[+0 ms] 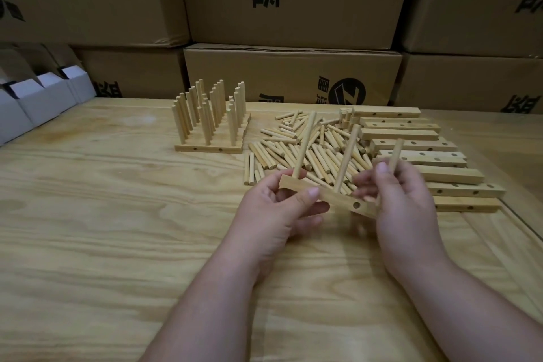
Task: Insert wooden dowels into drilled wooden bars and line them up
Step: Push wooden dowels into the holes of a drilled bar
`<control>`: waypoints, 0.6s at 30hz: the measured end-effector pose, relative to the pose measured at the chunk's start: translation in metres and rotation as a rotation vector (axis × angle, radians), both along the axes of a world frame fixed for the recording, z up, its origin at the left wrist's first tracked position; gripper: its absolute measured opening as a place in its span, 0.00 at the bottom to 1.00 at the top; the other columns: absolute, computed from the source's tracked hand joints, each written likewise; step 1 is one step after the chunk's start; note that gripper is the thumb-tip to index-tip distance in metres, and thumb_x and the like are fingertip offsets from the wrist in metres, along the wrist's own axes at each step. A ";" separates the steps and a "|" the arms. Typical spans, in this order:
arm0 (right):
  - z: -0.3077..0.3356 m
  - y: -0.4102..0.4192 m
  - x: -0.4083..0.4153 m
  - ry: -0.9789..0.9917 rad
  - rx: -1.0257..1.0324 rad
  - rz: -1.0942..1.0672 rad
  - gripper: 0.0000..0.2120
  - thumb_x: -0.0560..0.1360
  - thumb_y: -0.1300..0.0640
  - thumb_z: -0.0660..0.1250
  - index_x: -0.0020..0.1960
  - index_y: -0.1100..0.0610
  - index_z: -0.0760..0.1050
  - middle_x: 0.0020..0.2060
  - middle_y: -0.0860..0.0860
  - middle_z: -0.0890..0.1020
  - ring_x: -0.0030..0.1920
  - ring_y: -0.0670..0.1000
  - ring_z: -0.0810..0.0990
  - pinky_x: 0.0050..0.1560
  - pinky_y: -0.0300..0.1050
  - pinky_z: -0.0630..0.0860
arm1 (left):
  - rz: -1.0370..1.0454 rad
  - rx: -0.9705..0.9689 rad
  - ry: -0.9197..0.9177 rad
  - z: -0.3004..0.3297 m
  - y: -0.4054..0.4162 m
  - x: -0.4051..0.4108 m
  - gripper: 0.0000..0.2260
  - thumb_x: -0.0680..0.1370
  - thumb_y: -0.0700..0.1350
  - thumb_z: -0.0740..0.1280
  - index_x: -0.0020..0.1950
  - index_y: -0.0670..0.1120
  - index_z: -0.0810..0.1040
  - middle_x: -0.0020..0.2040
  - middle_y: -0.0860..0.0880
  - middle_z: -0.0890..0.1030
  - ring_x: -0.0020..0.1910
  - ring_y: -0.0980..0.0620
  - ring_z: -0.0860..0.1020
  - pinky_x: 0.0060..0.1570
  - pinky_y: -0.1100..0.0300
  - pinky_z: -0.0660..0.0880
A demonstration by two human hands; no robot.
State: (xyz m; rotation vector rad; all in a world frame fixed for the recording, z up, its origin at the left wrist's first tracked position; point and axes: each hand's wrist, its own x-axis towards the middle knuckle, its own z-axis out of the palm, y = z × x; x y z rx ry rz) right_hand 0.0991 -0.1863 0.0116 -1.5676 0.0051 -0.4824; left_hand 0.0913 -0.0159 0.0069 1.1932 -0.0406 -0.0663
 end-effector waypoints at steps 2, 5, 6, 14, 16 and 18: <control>0.002 -0.004 0.000 -0.116 -0.148 -0.107 0.10 0.81 0.48 0.63 0.62 0.40 0.70 0.53 0.41 0.78 0.53 0.40 0.78 0.52 0.37 0.75 | 0.015 0.016 -0.013 -0.002 0.001 0.001 0.15 0.76 0.34 0.73 0.61 0.44 0.78 0.47 0.43 0.87 0.47 0.43 0.87 0.40 0.57 0.83; 0.012 -0.010 -0.002 -0.244 -0.368 -0.219 0.12 0.79 0.46 0.62 0.62 0.41 0.73 0.60 0.43 0.74 0.64 0.45 0.72 0.64 0.43 0.70 | 0.014 0.070 -0.027 -0.004 -0.001 0.001 0.14 0.77 0.32 0.71 0.59 0.47 0.78 0.48 0.41 0.86 0.48 0.44 0.87 0.42 0.57 0.83; 0.014 -0.010 -0.003 -0.257 -0.417 -0.239 0.10 0.79 0.46 0.61 0.58 0.41 0.76 0.61 0.43 0.72 0.66 0.46 0.69 0.68 0.48 0.68 | 0.016 0.081 -0.031 -0.005 -0.002 0.002 0.15 0.77 0.32 0.71 0.57 0.48 0.79 0.49 0.40 0.86 0.48 0.44 0.87 0.42 0.57 0.83; 0.019 -0.007 -0.006 -0.264 -0.397 -0.237 0.03 0.76 0.45 0.65 0.46 0.39 0.77 0.61 0.42 0.72 0.67 0.47 0.68 0.68 0.48 0.67 | -0.001 0.155 -0.120 -0.010 -0.004 0.005 0.18 0.77 0.32 0.71 0.49 0.58 0.80 0.52 0.48 0.87 0.51 0.47 0.86 0.46 0.56 0.83; 0.020 -0.006 -0.006 -0.255 -0.356 -0.226 0.03 0.76 0.44 0.66 0.44 0.38 0.77 0.60 0.42 0.72 0.66 0.47 0.70 0.62 0.39 0.67 | -0.004 0.163 -0.137 -0.010 -0.004 0.006 0.20 0.77 0.32 0.71 0.46 0.60 0.81 0.52 0.49 0.87 0.51 0.47 0.86 0.46 0.56 0.82; 0.020 -0.006 -0.005 -0.260 -0.330 -0.223 0.03 0.75 0.44 0.66 0.44 0.39 0.77 0.59 0.42 0.73 0.65 0.48 0.71 0.60 0.39 0.70 | -0.006 0.171 -0.144 -0.010 -0.005 0.006 0.20 0.77 0.32 0.71 0.46 0.60 0.81 0.53 0.49 0.87 0.51 0.48 0.86 0.46 0.57 0.82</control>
